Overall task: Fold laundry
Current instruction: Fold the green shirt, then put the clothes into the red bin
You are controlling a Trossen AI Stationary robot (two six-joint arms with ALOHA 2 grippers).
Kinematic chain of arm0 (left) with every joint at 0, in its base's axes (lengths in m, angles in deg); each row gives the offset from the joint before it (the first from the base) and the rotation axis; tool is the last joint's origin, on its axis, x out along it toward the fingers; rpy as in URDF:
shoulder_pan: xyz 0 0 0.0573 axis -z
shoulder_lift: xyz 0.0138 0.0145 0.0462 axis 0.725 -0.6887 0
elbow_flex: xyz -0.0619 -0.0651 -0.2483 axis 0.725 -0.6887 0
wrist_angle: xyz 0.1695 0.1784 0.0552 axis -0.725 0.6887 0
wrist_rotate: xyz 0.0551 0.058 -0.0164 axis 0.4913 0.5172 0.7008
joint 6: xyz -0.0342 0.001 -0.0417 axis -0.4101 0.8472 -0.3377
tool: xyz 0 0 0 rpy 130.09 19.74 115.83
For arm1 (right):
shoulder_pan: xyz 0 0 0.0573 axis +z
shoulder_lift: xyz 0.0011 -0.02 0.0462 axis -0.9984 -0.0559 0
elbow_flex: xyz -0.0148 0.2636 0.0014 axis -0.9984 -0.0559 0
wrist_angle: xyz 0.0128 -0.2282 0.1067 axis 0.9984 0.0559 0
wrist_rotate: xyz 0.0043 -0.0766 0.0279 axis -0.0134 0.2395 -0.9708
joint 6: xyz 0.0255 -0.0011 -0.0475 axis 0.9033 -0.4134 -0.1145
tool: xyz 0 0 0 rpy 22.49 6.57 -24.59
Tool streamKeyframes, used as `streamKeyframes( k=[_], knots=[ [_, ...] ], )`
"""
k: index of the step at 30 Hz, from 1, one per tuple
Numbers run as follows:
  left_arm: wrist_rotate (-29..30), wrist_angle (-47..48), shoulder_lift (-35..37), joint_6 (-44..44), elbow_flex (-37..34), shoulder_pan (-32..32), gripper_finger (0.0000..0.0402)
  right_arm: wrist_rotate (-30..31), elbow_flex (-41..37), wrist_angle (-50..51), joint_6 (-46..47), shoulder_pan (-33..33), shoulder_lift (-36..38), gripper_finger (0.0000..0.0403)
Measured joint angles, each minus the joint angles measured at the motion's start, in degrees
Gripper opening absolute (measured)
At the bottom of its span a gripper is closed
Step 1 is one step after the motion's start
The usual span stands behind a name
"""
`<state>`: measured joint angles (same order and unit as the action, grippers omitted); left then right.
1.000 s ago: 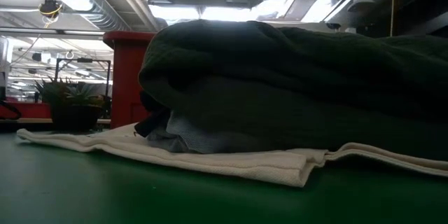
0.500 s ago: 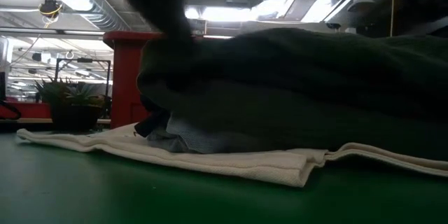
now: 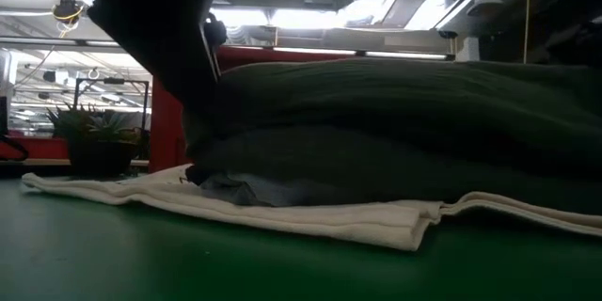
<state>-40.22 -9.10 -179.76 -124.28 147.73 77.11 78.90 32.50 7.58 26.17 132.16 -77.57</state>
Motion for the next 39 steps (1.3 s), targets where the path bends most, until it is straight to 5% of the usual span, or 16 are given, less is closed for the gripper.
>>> streamKeyframes(
  k=[11, 20, 26, 31, 39],
  knots=[
    [-9.14, 0.16, 3.29, -0.87, 3.11, 0.21, 0.0112, -4.96, 12.22, 9.12, -0.64, 0.00, 0.00, 0.0177],
    [-5.94, 6.61, 13.14, -0.96, 3.21, 0.15, 0.0112, -0.37, 26.14, 30.80, -3.77, -0.01, 0.90, 0.0177],
    [-2.06, 11.60, 18.53, -2.43, 1.71, -0.68, 0.0112, 2.52, 23.94, 34.66, -3.28, -0.02, 9.96, 0.0177],
    [-3.17, 7.73, 22.81, -4.89, -8.76, -1.55, 0.0112, 4.48, 16.66, 32.44, 4.55, -0.02, 21.38, 0.0177],
    [-10.14, -26.19, 28.78, -14.26, -35.70, -5.56, 0.0112, 6.95, 6.42, 28.86, 20.57, -0.04, 35.27, 0.0177]
  ],
)
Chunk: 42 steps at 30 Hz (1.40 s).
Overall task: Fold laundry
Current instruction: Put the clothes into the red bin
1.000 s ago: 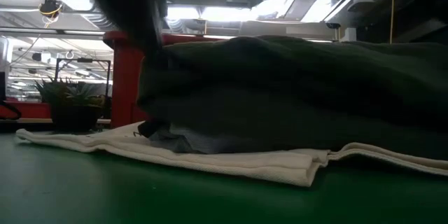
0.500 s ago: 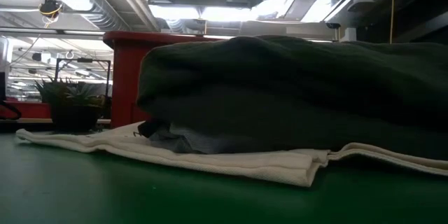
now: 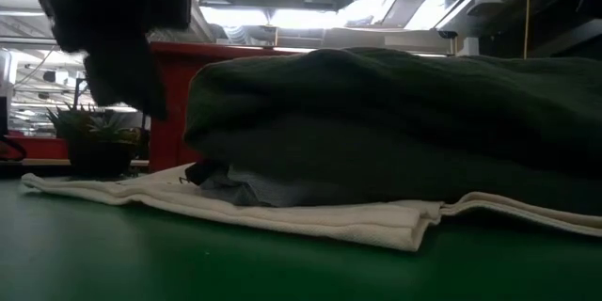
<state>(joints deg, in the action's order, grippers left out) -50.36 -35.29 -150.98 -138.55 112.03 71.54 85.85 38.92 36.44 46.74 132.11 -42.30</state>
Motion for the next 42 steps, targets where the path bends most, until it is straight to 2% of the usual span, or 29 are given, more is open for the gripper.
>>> streamKeyframes(
  k=[4, 9, 12, 17, 27, 35, 42],
  knots=[
    [0.06, -9.75, -0.04, -5.17, -6.02, -1.74, 0.0112, 2.59, -3.26, 0.35, 9.16, 0.00, 4.00, 0.0177],
    [2.49, -10.29, -0.06, -9.66, -7.54, -3.20, 0.0112, 4.94, -5.52, 0.35, 14.77, 0.00, 5.51, 0.0177],
    [4.38, -10.62, -0.06, -10.59, -7.54, -3.80, 0.0112, 5.10, -5.74, 0.21, 14.81, 0.02, 5.44, 0.0177],
    [4.12, -10.76, -0.43, -10.87, -7.54, -4.54, 0.0117, 5.07, -5.74, -0.51, 14.79, 0.02, 4.23, 0.0177],
    [4.19, -10.76, -0.76, -11.22, -7.51, -6.11, 0.0175, 4.57, -5.74, -0.59, 14.77, 0.02, 2.96, 0.0177],
    [3.97, -13.64, -5.42, -22.61, -7.54, -6.00, 0.0203, 4.23, -5.74, -0.59, 14.77, 0.04, 2.98, 0.0177],
    [3.97, -21.46, -9.41, -24.65, -7.51, -5.98, 0.0198, 4.10, -5.74, -0.46, 14.77, 0.02, 2.97, 0.0177]
  ],
)
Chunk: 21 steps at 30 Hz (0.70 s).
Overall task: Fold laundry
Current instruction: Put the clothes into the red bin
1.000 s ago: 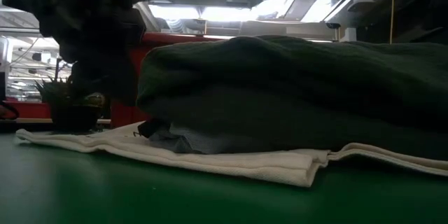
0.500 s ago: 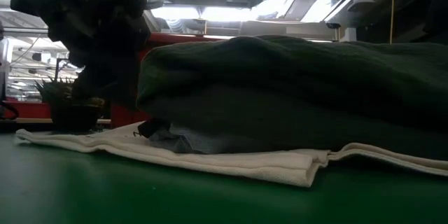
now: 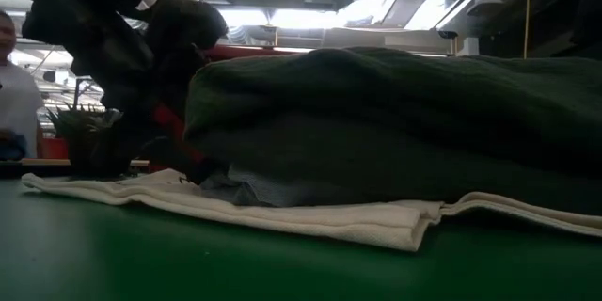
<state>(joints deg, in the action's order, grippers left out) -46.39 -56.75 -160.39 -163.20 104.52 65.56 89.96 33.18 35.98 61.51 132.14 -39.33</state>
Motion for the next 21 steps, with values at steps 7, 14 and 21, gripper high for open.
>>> streamKeyframes(
  k=[7, 14, 21],
  knots=[
    [-2.59, -3.59, -2.66, -5.07, 0.00, 0.78, 0.0197, 0.00, 0.00, 0.09, -0.02, 0.00, -0.01, 0.0177],
    [-2.84, -7.08, -4.68, -8.98, 0.00, 3.09, 0.0196, 0.00, 0.00, 0.39, -0.02, 0.01, -0.01, 0.0177],
    [-0.84, -10.46, -5.05, -9.10, 0.02, 2.99, 0.0196, 0.01, 0.00, 0.35, -0.02, 0.00, -0.01, 0.0177]
  ],
)
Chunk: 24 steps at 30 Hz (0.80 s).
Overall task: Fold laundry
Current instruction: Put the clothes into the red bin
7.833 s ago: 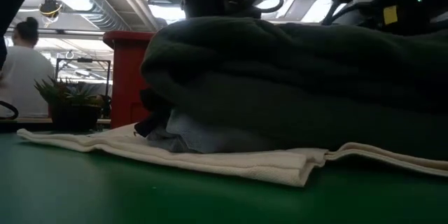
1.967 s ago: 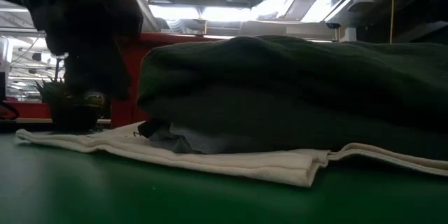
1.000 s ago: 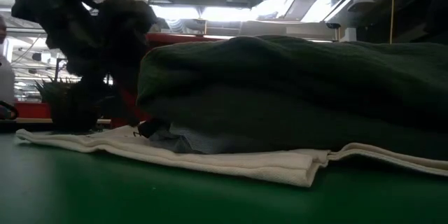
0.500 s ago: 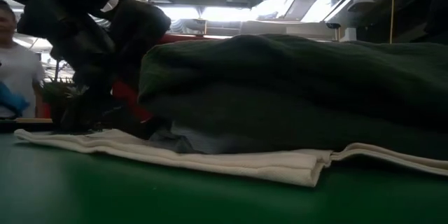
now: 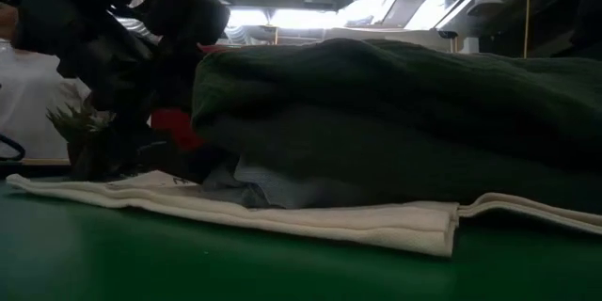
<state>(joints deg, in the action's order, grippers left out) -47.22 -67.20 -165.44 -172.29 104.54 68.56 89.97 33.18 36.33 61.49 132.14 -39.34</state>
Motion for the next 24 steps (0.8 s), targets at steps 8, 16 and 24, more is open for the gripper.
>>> streamKeyframes(
  k=[8, 16, 24],
  knots=[
    [0.85, 0.06, 0.01, -2.27, 0.00, 0.07, 0.0196, 0.00, 0.00, -0.04, 0.00, 0.01, 0.00, 0.0177],
    [1.19, 0.15, 0.01, -7.42, 0.05, 1.34, 0.0196, 0.00, 0.00, -0.07, 0.00, 0.01, 0.00, 0.0177],
    [1.72, 0.04, 0.02, -10.84, 0.12, 3.07, 0.0196, 0.00, 0.00, -1.04, 0.01, 0.01, 0.00, 0.0177]
  ],
)
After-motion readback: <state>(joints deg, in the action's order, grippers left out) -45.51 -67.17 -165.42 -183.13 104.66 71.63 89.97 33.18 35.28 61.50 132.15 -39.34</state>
